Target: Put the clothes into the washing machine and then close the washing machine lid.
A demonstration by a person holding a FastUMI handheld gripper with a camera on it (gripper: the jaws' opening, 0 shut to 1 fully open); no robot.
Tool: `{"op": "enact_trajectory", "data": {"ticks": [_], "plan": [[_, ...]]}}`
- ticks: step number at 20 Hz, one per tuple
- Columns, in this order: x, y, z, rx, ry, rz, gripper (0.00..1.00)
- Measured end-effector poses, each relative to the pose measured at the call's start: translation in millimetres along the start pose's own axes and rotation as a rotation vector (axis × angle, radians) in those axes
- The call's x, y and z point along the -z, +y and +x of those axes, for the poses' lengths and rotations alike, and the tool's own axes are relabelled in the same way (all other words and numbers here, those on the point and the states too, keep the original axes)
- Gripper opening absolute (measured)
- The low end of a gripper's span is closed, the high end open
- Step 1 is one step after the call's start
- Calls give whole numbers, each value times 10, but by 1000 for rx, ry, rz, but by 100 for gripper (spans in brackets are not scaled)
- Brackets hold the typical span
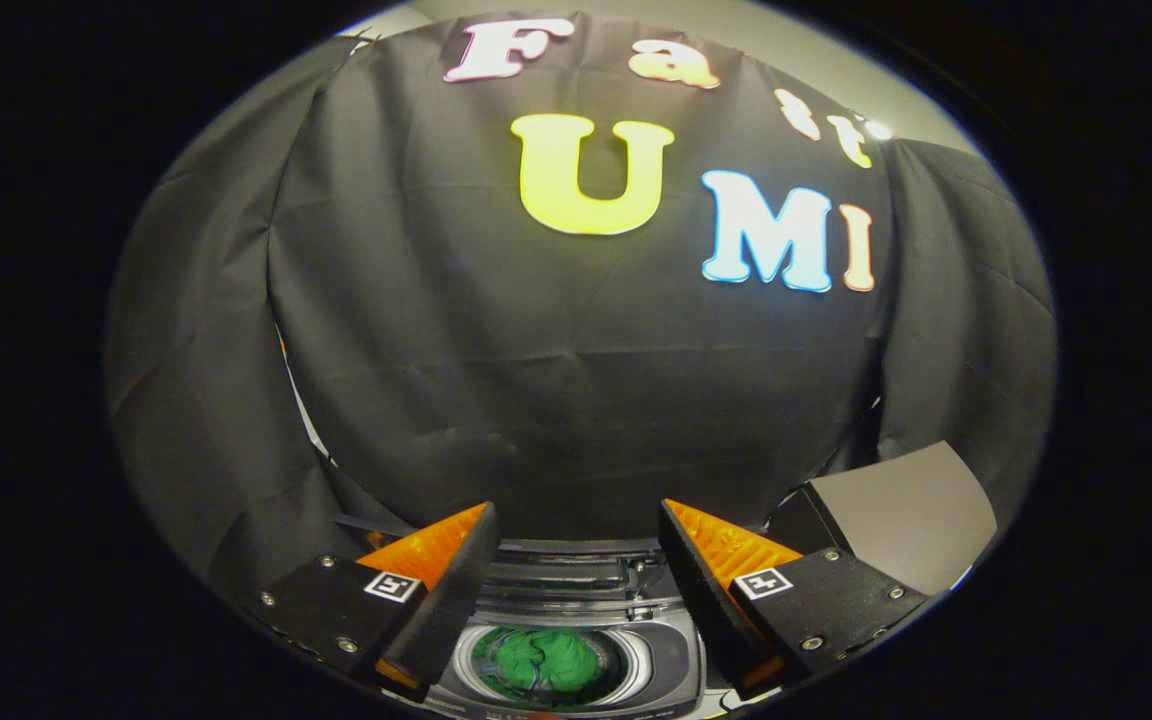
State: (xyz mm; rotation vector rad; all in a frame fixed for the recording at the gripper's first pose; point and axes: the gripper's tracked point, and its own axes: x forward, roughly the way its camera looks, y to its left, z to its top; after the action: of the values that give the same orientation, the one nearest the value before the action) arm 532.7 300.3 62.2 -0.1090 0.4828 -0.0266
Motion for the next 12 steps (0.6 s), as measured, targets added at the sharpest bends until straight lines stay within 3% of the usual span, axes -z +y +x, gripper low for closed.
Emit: {"op": "enact_trajectory", "data": {"ticks": [5, 12], "plan": [[162, 24, 527, -58, 80, 89, 98], [312, 62, 754, -71, 136, 110, 98]]}}
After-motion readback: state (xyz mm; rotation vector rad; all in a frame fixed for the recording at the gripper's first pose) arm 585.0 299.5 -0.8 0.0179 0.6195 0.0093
